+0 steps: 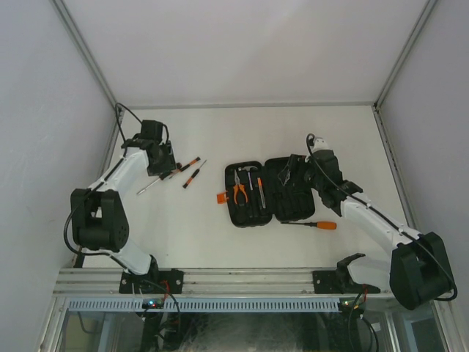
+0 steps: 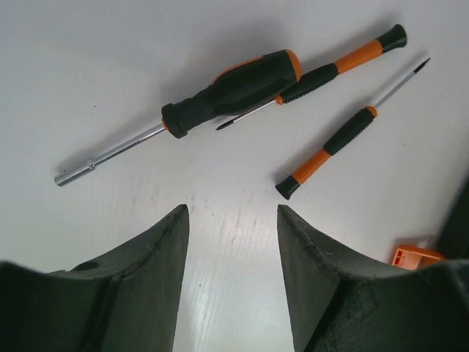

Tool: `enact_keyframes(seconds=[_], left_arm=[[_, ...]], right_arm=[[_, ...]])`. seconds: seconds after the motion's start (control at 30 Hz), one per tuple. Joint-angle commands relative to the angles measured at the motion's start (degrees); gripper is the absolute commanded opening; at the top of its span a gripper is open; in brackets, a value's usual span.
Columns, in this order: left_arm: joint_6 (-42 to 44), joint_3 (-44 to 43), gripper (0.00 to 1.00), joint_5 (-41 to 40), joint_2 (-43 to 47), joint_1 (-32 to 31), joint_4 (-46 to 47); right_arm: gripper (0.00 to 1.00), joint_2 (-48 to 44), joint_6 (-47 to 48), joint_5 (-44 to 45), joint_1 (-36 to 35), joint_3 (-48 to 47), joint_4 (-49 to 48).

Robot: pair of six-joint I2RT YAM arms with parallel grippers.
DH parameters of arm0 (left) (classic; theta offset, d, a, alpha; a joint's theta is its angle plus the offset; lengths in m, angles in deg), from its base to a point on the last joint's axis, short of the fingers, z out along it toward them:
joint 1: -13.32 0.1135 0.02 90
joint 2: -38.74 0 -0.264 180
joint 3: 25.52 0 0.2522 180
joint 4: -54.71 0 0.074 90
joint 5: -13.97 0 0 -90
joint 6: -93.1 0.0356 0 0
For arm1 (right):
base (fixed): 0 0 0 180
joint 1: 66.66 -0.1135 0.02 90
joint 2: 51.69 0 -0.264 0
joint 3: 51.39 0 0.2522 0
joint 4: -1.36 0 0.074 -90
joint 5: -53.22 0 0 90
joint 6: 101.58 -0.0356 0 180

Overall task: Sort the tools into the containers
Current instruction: Pick up the screwdriver from the center of the board.

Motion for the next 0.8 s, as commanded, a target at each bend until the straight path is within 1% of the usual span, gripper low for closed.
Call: enact_keyframes(seconds=[0.0,0.13,0.23,0.33,0.5,0.6,0.67,0.77], left_arm=[[2.43,-6.22,0.56,1.32,-3.41,1.1,-2.42],[2.94,-8.65,0.56,0.6,-6.02,1.9,-3.72],[1.22,-9.11,0.56,-0.63,-6.63,3.05,-3.78],[-3.5,-7.1,0.57,-1.7,-5.37,4.97,-2.16],[-14.63,0.72,0.6,-5.01,0.73,6.61,3.55],[-18.44,3.46,0.65,-6.68,3.23,6.6,5.84],[-19.98,3.61,0.69,-8.51,3.68,6.64,5.19],[-23.06,3.86,0.72,-10.13,3.71,6.99,4.9]], right_arm=[[0.69,-0.13,-0.3,-0.02,0.33,-0.2,-2.59],[0.69,1.31,-1.4,-0.83,0.25,-0.18,-2.56],[0.68,1.69,-1.68,-0.9,0.28,-0.17,-2.37],[0.68,1.73,-1.77,-0.57,0.39,-0.24,-2.08],[0.68,1.82,-1.99,-0.54,1.02,-0.19,-1.27],[0.68,1.99,-2.09,-0.95,1.31,-0.23,-1.0],[0.68,2.16,-2.34,-1.23,1.52,-0.47,-0.61],[0.68,2.01,-2.58,-1.42,1.82,-0.62,0.17]])
